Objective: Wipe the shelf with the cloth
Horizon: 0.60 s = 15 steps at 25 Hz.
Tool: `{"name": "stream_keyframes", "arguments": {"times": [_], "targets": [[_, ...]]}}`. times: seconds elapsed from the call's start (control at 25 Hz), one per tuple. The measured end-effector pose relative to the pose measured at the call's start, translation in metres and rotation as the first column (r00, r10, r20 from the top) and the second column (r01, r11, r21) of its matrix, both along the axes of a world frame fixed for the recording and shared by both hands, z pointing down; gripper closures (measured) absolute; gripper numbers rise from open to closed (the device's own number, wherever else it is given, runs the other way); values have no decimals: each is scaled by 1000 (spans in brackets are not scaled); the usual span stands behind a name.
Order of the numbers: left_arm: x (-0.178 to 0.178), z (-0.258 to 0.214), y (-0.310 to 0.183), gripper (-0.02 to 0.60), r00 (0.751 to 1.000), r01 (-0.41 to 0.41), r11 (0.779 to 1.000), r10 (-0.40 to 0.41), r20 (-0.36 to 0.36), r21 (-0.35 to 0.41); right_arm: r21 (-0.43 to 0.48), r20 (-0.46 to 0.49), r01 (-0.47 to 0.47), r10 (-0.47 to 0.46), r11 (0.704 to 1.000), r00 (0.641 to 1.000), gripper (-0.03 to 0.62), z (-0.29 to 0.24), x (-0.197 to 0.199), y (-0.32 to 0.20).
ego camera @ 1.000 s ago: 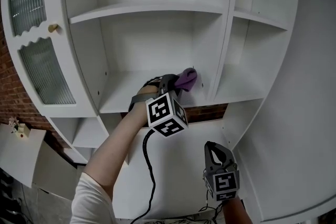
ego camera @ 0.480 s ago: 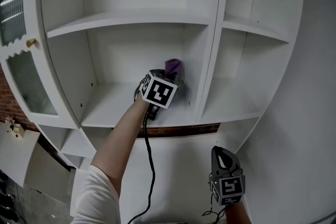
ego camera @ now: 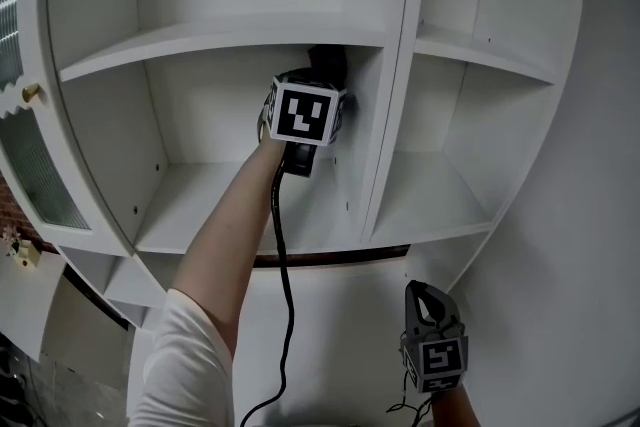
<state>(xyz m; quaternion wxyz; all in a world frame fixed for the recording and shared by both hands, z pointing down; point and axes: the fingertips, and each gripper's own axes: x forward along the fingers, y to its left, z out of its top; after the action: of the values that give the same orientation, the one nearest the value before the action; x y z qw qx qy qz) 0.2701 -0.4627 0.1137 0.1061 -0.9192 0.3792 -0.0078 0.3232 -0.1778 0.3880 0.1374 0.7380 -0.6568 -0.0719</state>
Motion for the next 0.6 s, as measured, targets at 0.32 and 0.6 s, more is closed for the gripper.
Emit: {"name": "stream_keyframes", "arguments": {"times": [0.32, 0.6], "targets": [[0, -15, 14, 494, 1000, -17, 1000, 17, -12, 11, 2, -13, -6, 6, 1000, 1000, 589, -4, 3, 8], [-4, -24, 57, 494, 998, -56, 993, 57, -6, 101, 18, -16, 0, 1, 1000, 1000, 588, -11, -14, 21]]}}
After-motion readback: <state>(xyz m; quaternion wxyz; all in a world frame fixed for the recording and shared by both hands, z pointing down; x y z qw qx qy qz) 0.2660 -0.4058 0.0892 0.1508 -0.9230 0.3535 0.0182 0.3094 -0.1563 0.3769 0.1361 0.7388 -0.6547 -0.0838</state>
